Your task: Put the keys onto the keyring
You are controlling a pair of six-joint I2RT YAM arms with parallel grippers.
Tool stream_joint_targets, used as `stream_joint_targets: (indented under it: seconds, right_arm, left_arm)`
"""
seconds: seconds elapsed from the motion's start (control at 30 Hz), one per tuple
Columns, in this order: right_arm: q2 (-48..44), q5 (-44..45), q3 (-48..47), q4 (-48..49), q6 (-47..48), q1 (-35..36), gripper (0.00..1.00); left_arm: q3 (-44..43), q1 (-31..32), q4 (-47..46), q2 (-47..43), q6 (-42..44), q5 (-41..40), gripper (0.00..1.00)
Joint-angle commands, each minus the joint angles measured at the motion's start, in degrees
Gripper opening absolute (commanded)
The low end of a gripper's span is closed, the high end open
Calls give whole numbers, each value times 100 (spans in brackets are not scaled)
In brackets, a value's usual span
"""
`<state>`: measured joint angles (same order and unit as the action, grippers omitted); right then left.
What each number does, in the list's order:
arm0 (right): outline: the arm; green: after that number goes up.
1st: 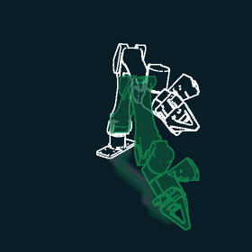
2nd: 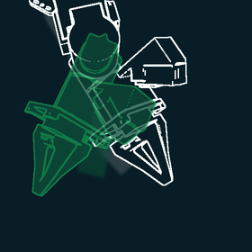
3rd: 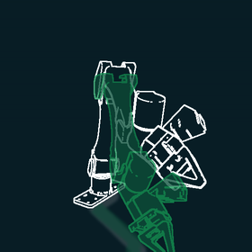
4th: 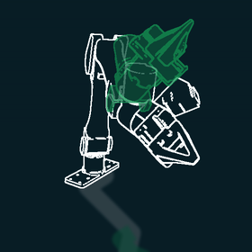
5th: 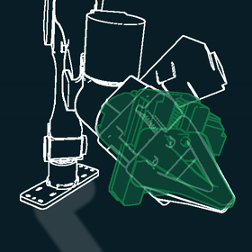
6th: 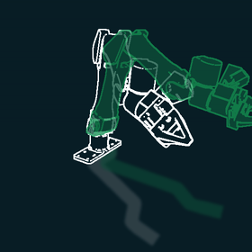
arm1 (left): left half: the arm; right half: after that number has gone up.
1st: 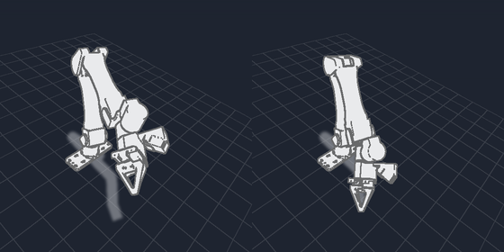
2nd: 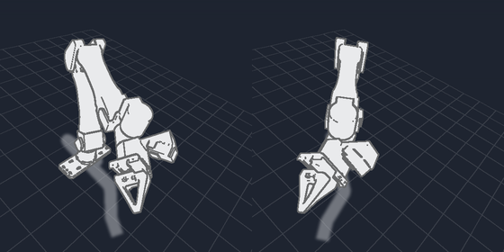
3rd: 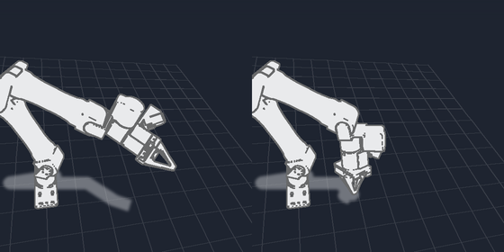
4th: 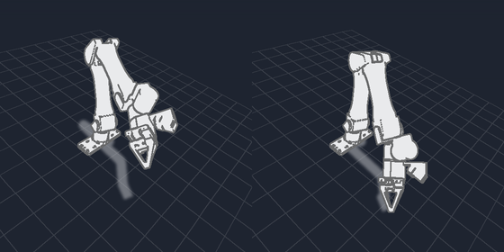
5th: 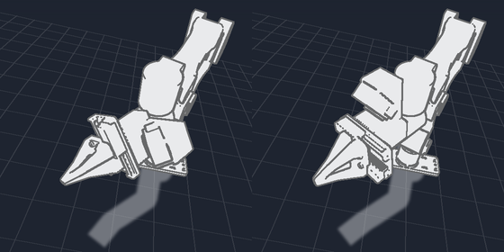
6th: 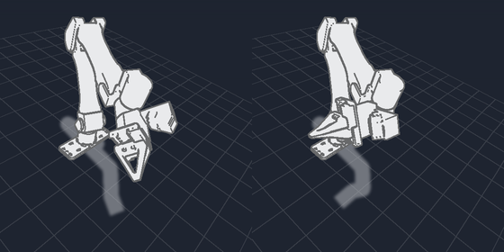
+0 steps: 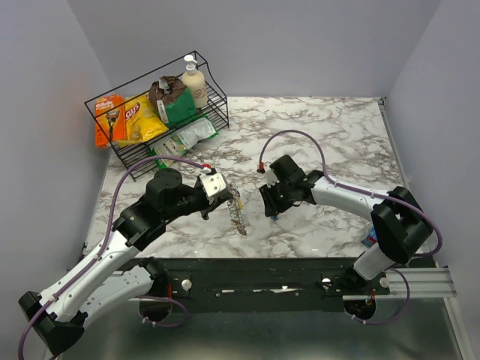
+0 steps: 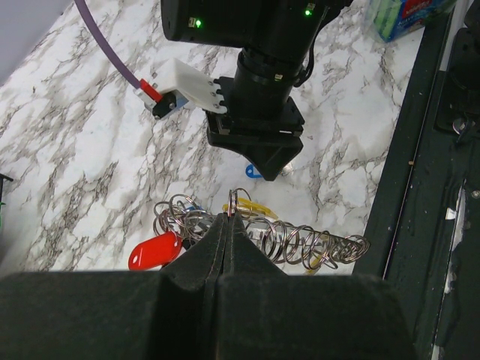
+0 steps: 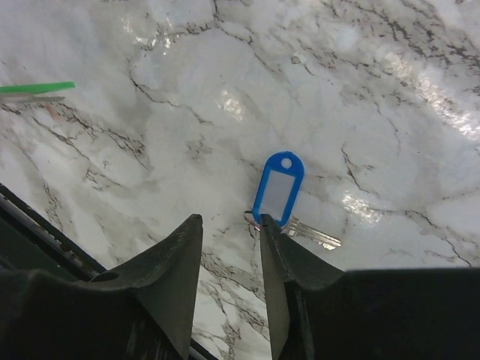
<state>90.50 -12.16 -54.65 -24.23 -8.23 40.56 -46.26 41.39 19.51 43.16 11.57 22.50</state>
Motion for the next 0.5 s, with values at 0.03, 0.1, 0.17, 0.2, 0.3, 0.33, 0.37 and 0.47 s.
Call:
stream_joint_targets:
  seconds: [0.03,0.1,0.17,0.2,0.3,0.33,0.37,0.47]
  right_arm:
    - [397,169,-212,-406,269,172,43]
    - [477,380,-265,-460,295,242,43]
    - [548,478,-291,-495,287,260,43]
    - [565,504,-292,-504,287,277,42]
    - [574,601,-292,-530,278,286,42]
    - [574,671,-300,-556,261,295,41]
    - [548,724,-292,-557,252,295,41]
    - [539,759,-265,-557,243,304,41]
  left_arm:
    - [-58,27,-131,-71,56,17,0]
    - [-50,27,-123,-71,55,9,0]
    - [-58,36,-123,-71,47,17,0]
    - [-50,27,-131,-71,47,17,0]
    - [-50,27,-123,-70,56,9,0]
    - [-58,27,-123,-62,47,0,0]
    - [-59,27,-131,-62,55,9,0]
    - [-67,27,-131,-53,64,17,0]
